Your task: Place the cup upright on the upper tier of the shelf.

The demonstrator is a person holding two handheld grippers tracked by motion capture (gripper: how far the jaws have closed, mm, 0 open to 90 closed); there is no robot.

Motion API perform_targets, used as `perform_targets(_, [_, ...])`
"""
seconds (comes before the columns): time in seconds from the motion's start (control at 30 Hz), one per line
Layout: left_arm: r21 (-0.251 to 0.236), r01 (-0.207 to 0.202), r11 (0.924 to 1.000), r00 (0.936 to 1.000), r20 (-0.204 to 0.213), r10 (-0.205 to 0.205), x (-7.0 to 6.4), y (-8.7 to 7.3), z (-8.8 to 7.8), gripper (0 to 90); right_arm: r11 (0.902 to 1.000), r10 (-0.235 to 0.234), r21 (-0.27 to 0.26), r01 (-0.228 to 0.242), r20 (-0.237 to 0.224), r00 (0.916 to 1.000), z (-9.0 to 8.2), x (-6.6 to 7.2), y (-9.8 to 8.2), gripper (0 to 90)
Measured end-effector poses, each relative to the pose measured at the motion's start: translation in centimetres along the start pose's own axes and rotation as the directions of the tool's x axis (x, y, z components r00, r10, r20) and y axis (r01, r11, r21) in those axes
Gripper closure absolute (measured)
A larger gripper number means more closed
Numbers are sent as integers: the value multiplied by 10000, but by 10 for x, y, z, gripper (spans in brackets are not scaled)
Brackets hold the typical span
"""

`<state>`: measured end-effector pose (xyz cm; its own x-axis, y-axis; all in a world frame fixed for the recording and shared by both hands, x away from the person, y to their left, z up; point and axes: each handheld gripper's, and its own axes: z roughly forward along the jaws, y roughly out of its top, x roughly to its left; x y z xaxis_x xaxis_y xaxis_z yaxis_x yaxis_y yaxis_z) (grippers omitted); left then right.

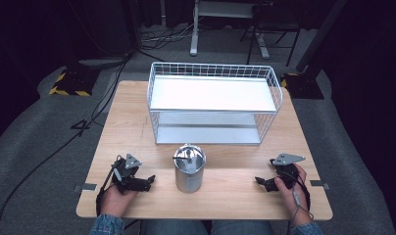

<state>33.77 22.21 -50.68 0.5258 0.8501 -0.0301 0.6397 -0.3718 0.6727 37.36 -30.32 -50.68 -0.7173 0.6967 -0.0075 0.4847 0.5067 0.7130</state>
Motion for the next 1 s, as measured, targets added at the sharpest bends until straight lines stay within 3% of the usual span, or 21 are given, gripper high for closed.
perform_targets(0.4, [-14, 26, 10000, 10000, -29, -26, 0, 0, 0, 26, 10000, -2, 7, 2, -3, 10000, -1, 1, -1, 5])
perform_targets(0.57, [41, -193, 9998, 9998, 44, 193, 2, 0, -1, 30, 10000, 9, 7, -9, 7, 10000, -1, 1, -1, 5])
perform_targets(0.7, [202, -12, 9998, 10000, -79, 14, 1, 0, -4, 29, 10000, 11, 3, -11, 4, 10000, -1, 1, -1, 4])
perform_targets(0.73, [197, -188, 9996, 9997, -173, 191, 1, 1, -6, 28, 10000, 6, 13, -6, 12, 10000, -1, 1, -1, 4])
perform_targets(1.0, [-713, -324, 9969, 9995, -8, 324, -6, 7, -26, 30, 10000, 30, 12, -30, -14, 10000, -1, 1, -1, 3])
